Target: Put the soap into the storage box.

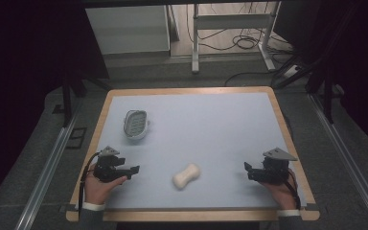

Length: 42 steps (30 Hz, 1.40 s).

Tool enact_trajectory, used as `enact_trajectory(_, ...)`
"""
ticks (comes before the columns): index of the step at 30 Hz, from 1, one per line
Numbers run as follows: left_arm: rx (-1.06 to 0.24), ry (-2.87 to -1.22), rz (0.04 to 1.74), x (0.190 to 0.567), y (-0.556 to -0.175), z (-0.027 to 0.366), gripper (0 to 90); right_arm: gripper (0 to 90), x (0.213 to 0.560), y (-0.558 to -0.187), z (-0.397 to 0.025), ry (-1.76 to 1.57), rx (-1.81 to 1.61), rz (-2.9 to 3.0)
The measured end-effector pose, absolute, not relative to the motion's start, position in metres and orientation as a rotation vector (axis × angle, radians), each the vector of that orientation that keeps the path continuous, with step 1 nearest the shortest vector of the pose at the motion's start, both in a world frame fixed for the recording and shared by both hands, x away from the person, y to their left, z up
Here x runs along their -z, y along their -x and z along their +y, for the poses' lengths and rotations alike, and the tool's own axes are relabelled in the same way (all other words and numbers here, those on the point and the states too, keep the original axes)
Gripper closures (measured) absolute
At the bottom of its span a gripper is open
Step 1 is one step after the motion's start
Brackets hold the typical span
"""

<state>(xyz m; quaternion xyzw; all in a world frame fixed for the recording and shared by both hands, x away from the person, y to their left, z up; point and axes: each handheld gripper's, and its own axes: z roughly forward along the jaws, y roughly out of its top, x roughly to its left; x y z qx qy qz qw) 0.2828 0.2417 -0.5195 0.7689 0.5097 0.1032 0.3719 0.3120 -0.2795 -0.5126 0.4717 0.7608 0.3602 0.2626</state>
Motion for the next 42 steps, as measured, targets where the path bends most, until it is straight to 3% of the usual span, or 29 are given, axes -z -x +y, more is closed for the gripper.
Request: enact_trajectory(42,-0.305,-1.980,1.278,0.490,-0.272,0.234,24.9,6.3,0.506,-0.306,-0.292,-1.282,-1.020,2.049)
